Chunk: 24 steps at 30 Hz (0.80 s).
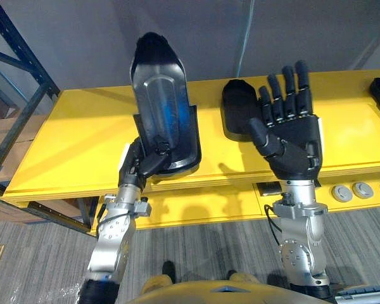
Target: Walk over and take three plastic housings, then place them on the shelf
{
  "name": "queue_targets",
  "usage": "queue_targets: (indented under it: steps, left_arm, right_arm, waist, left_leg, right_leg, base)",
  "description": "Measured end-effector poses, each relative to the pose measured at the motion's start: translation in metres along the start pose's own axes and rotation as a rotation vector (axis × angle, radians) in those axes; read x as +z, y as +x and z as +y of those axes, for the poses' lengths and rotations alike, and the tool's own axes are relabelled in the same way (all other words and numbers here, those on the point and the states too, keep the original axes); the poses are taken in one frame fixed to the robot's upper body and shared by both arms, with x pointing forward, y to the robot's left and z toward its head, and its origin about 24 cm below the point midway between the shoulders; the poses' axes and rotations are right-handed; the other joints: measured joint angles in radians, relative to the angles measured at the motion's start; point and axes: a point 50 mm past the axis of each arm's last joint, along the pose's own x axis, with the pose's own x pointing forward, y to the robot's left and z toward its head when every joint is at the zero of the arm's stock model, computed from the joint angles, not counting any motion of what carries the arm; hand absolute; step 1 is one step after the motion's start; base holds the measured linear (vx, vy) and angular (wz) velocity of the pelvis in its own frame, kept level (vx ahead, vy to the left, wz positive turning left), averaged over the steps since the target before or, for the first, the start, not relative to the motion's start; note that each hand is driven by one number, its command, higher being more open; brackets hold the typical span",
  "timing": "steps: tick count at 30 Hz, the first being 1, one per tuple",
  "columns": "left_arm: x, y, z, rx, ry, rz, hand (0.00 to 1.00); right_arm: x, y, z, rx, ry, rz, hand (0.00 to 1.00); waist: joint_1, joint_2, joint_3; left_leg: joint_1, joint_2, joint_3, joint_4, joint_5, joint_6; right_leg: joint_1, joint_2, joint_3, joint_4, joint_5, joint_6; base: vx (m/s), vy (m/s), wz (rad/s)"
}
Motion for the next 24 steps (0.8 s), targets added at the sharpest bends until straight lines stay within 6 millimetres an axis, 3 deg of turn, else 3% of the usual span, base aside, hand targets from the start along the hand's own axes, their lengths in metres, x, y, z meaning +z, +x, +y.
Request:
queue_targets:
  steps: [5,8,12,17,24]
  left_arm:
    - [-0.008,0.027,0.006,0.041,0.018,0.045,0.0]
    - [-0.013,0.029,0.017,0.065,0.043,0.074,0.0]
    - [-0.017,0.033,0.031,0.144,0.026,0.101,0.0]
    - [-0.019,0.041,0.046,0.178,0.059,0.145,0.0]
    - [-0.012,0.045,0.067,0.201,0.065,0.157,0.0]
  right_arm:
    - [-0.01,0.001,0.015,0.107,0.037,0.052,1.0]
    - [-0.015,0.001,0.02,0.135,0.057,0.099,1.0]
    - [-0.021,-0.001,0.024,0.182,0.072,0.16,1.0]
    - [-0.028,-0.002,0.034,0.222,0.114,0.2,1.0]
    - [-0.036,-0.007,0.044,0.281,0.132,0.274,1.0]
  waist:
    - [-0.011,0.001,0.0]
    - [-0.025,0.002,0.0]
    - [-0.028,0.026,0.001]
    - [-0.038,0.036,0.005]
    - [-0.048,0.058,0.018]
  left_leg:
    - [0.004,-0.008,0.013,-0.018,0.031,0.002]
    - [0.018,-0.018,0.018,-0.02,0.034,0.001]
    - [0.017,-0.023,0.033,-0.036,0.034,-0.004]
    - [0.015,-0.011,0.087,-0.032,0.028,0.001]
    - [0.003,-0.02,0.108,-0.026,0.035,-0.001]
  right_leg:
    - [-0.036,-0.012,0.014,0.057,-0.024,0.004]
    - [-0.04,-0.018,0.02,0.086,-0.042,0.008]
    - [-0.071,-0.029,0.035,0.122,-0.053,0.009]
    - [-0.082,-0.033,0.04,0.145,-0.06,0.014]
    - [-0.1,-0.048,0.041,0.166,-0.07,0.021]
  base:
    - [0.0,-0.001,-0.01]
    - [0.0,0.002,-0.02]
    - [-0.04,0.008,-0.09]
    - [-0.04,-0.014,-0.01]
    - [0.0,-0.002,0.03]
